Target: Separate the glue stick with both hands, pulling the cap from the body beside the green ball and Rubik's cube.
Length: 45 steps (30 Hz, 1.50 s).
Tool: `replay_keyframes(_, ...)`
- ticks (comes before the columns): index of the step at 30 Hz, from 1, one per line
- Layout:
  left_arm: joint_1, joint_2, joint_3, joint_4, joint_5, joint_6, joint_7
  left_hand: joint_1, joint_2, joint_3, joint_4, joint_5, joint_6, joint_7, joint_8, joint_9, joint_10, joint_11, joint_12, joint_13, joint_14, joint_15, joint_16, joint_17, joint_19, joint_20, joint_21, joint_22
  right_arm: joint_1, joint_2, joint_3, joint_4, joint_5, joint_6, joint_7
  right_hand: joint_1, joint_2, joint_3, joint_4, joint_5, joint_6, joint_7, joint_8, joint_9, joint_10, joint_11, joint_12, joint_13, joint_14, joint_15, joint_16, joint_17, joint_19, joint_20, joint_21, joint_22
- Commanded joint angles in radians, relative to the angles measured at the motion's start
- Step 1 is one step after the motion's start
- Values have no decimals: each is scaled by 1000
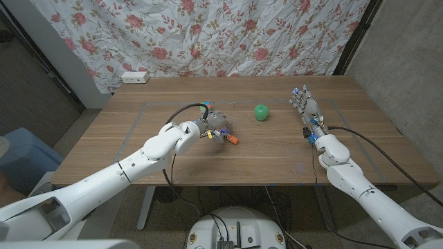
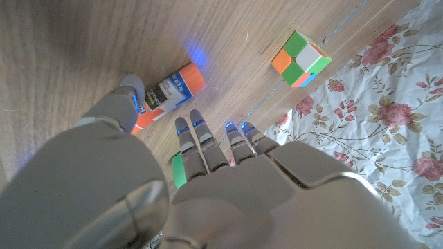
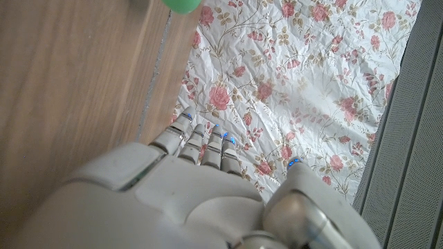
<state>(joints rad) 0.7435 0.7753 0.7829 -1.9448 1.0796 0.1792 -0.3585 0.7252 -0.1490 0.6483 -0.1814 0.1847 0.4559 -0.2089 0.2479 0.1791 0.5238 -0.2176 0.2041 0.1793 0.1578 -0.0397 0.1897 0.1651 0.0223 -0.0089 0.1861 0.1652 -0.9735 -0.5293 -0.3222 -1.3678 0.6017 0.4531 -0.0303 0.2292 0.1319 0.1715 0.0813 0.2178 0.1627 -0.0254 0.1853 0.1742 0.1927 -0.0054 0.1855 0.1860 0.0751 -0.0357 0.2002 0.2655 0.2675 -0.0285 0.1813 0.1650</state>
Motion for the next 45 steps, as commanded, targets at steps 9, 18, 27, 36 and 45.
replay_keyframes(9, -2, -1, 8, 32, -18, -29, 71, 53, 18, -32, 3, 7, 87, -8, 23, 7, 91, 3, 7, 4, 66, -77, 6, 3, 28, 3, 3, 2, -1, 9, 1, 9, -9, 7, -16, -7, 2, 10, -5, -3, 14, -7, 7, 3, 1, -1, 7, 1, 6, 0, 6, 0, 5, 2, 7, 2)
replay_keyframes(18, 8, -2, 8, 51, -20, -34, 136, 93, 37, -62, 5, 12, 184, -10, 34, 8, 192, 3, 11, 5, 124, -88, 8, 3, 51, 0, 4, 2, -2, 12, 1, 10, -13, 11, -24, -6, 5, 15, -9, -3, 24, -19, 10, 3, 6, -5, 8, 1, 7, -1, 7, -2, 7, 3, 7, 2)
replay_keyframes(27, 20, -4, 11, 71, -11, -31, 204, 136, 38, -90, 2, 14, 277, -11, 40, 8, 262, 1, 4, 5, 183, -108, 8, 3, 91, -6, 7, 2, -5, 16, 2, 8, -15, 16, -30, -8, 6, 17, -10, -4, 27, -21, 9, 3, 7, -6, 9, 1, 11, 0, 9, -3, 9, 7, 7, 2)
replay_keyframes(36, 29, -14, 16, 84, -15, -18, 238, 171, 27, -107, 1, 10, 330, -9, 45, 9, 296, 0, 0, 5, 206, -111, 5, 3, 106, -6, 4, 2, -17, 13, 5, -8, -17, 14, -42, -11, 5, 17, -10, -4, 29, -20, 9, 3, 8, -5, 9, 1, 11, 0, 10, -3, 11, 7, 8, 2)
replay_keyframes(45, 37, -36, 28, 103, -6, 8, 293, 209, 21, -143, 5, 7, 431, -10, 51, 9, 358, -2, -1, 6, 264, -124, 7, 4, 134, -8, 4, 2, -18, 13, 6, -11, -23, 14, -50, -14, 5, 19, -10, -5, 30, -22, 9, 3, 10, -6, 9, 1, 12, 0, 12, -4, 13, 9, 8, 2)
